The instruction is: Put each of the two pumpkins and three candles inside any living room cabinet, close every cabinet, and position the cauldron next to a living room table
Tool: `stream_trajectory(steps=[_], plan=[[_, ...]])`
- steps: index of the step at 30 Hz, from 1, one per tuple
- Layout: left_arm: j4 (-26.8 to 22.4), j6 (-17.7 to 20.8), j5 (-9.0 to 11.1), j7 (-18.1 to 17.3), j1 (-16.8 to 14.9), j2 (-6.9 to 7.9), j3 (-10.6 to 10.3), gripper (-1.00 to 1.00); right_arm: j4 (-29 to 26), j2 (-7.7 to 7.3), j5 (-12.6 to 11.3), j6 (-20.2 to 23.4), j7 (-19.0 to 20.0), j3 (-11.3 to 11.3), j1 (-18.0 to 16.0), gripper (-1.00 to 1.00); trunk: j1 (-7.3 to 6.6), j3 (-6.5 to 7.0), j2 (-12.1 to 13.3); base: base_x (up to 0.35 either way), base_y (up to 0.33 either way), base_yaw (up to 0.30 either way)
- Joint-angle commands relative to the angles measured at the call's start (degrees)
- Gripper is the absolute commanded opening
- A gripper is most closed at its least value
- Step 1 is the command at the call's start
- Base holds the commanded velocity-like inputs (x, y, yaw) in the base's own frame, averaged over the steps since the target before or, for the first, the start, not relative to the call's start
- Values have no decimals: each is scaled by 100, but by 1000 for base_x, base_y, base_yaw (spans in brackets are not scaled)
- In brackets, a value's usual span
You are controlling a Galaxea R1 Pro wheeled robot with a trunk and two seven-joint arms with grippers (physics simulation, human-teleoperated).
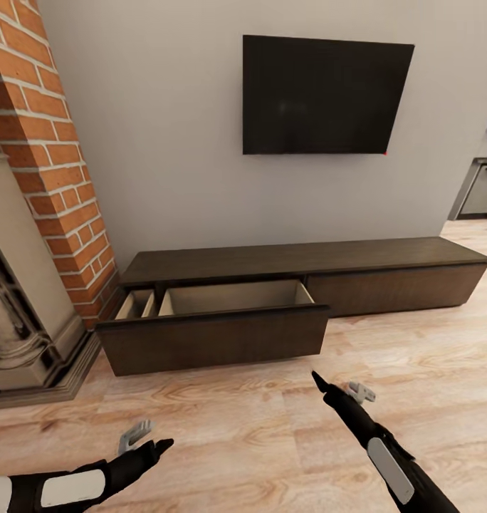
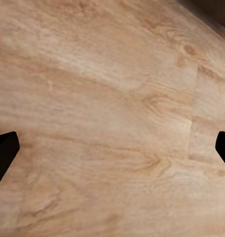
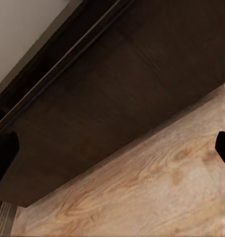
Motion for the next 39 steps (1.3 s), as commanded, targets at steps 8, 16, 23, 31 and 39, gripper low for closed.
stream_trajectory(steps=[8,16,23,31,39], plan=[[298,-339,49,2144,-13,-721,-494,100,15,120,708,-254,-1498,41,104,100,-22,172,8,0,0,0],[347,-1133,71,2402,-14,-803,-1171,100,297,492,1429,-1103,-2452,55,350,100,-144,328,223,0,0,0],[700,-1215,73,2386,54,-860,-1252,100,1043,652,1566,-2270,-2673,53,400,100,-298,453,503,0,0,0],[1150,-1284,89,2403,274,-905,-1270,100,1565,670,1707,-2743,-2618,103,435,100,-474,597,824,0,0,0],[1607,-1285,99,2361,606,-1025,-1271,100,1656,737,1732,-2762,-2622,132,436,100,-649,748,1145,0,0,73]])
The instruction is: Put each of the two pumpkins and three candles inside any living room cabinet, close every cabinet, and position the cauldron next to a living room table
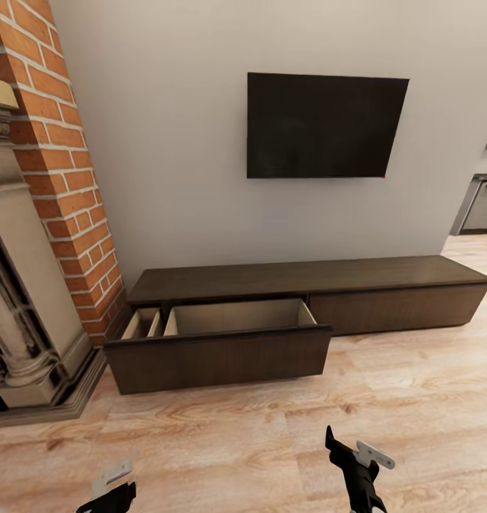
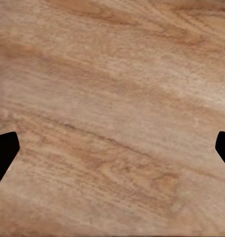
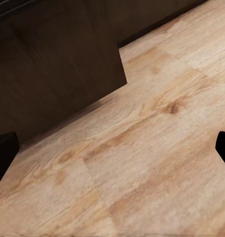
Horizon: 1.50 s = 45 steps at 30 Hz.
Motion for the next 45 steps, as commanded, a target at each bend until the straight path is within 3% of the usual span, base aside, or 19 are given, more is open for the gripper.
stream_trajectory(steps=[1,4,6,21,22,23,25,28,30,33,36,38,40,42,45], plan=[[24,-38,24,10,10,-16,-38,100,34,-5,-25,-21,-48,49,-2,100,-24,15,39,0,0,226],[240,-38,24,5,106,-112,-38,100,284,3,-19,-71,-56,46,-2,100,-90,72,159,0,0,255],[591,-38,24,3,203,-306,-38,100,595,14,-33,-439,-60,48,-4,100,-133,108,239,0,0,275],[725,10,25,2,232,-491,-38,100,845,43,-26,-705,-86,55,-11,100,-463,349,841,0,0,273],[755,11,25,2,260,-493,-40,100,852,71,-23,-783,-86,57,-11,100,-485,370,881,0,0,269],[791,8,25,3,328,-496,-39,100,951,259,-13,-959,-87,56,-11,100,-507,394,921,0,0,219],[810,-23,25,-3,508,-490,-35,100,1142,395,-2,-1328,-87,68,-11,100,-551,444,1001,0,0,186],[815,-42,25,-4,625,-476,-36,100,1333,424,13,-1584,-87,74,-11,100,-617,520,1122,0,0,169],[817,-76,19,-5,750,-472,-34,100,1479,428,39,-1982,-87,57,-11,100,-661,571,1202,0,0,165],[817,-536,16,-6,946,-473,-37,100,1997,420,45,-2417,-87,64,-11,100,-726,648,1322,0,0,162],[817,-1073,16,-6,1112,-477,-38,100,2206,411,50,-2521,-82,69,-11,100,-792,725,1442,0,0,165],[817,-1382,16,-6,1184,-478,-38,100,2296,412,53,-2509,-74,74,-11,100,-836,775,1523,0,0,187],[817,-1582,16,-6,1228,-479,-38,100,2330,412,64,-2060,-69,76,-11,100,-880,824,1603,0,0,204],[817,-1647,16,-6,1245,-488,-38,100,2296,409,80,-1651,-73,73,-11,100,-924,872,1683,0,0,214],[905,-1629,16,-6,1255,-596,-39,100,2233,392,89,-1497,-77,57,-11,100,-990,937,1803,0,0,139]])
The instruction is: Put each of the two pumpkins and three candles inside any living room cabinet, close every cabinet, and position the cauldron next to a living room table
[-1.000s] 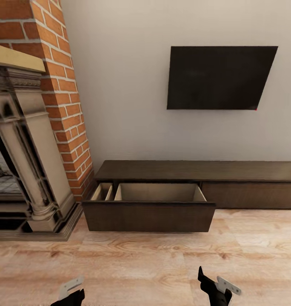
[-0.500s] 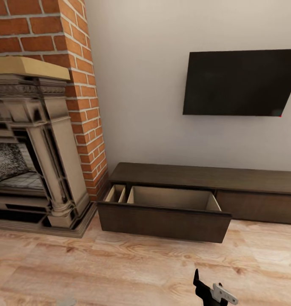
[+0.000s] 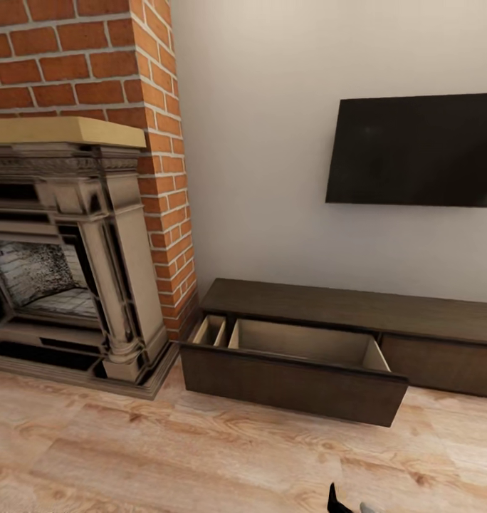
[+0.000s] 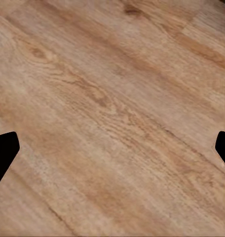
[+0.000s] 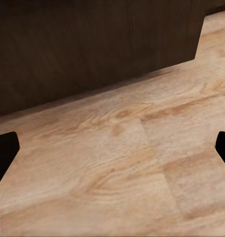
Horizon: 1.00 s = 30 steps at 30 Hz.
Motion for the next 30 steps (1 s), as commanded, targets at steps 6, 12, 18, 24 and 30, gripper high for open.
stream_trajectory(steps=[6,12,18,24,30], plan=[[281,-8,-11,81,-9,-266,-41,100,-15,21,-8,2,-43,54,-3,100,-133,107,239,0,0,42],[333,-3,-11,78,-8,-352,-41,100,-17,35,0,4,-38,77,-3,100,-265,215,480,0,0,215],[588,679,-11,55,-8,-358,-43,100,-9,42,373,-45,-54,79,-3,100,-309,251,560,0,0,278],[614,720,-11,53,-8,-359,-41,100,-8,37,443,-48,-52,75,-3,100,-309,251,560,-58,39,280],[617,719,-11,53,-8,-359,-41,100,5,36,456,-48,-51,74,-3,100,-309,251,560,-247,182,280]])
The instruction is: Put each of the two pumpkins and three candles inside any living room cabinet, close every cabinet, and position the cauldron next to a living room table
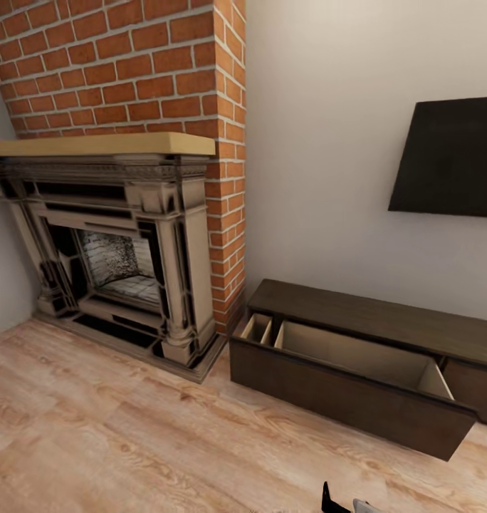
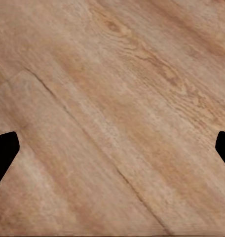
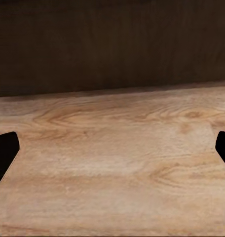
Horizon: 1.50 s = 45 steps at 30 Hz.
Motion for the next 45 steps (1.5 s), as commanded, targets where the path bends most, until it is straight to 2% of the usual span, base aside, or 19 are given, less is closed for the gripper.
stream_trajectory(steps=[1,9,23,35,38,40,45], plan=[[-20,-26,3,40,-11,2,-44,100,2,-1,-12,-15,-50,52,-3,100,-3,-6,-3,-271,207,280],[-20,-29,3,39,-11,2,-44,100,5,-1,-11,-15,-50,48,-3,100,-3,-6,-3,-251,221,280],[-12,-12,12,40,-11,6,-44,100,-8,8,-47,-20,-54,37,-3,100,-3,-6,-3,-18,86,280],[-4,13,14,51,-11,27,-30,100,-4,82,-20,-18,-50,46,-3,100,-267,210,478,0,0,280],[54,292,13,46,-11,22,-27,100,-4,85,-19,-16,-50,46,-3,100,-333,263,598,0,0,282],[235,645,19,34,-11,-11,-27,100,-4,80,-9,-15,-50,49,-3,100,-377,299,678,0,0,285],[292,737,21,31,-11,-59,-26,100,-2,66,71,-3,-43,54,-3,100,-487,389,879,0,0,287]])
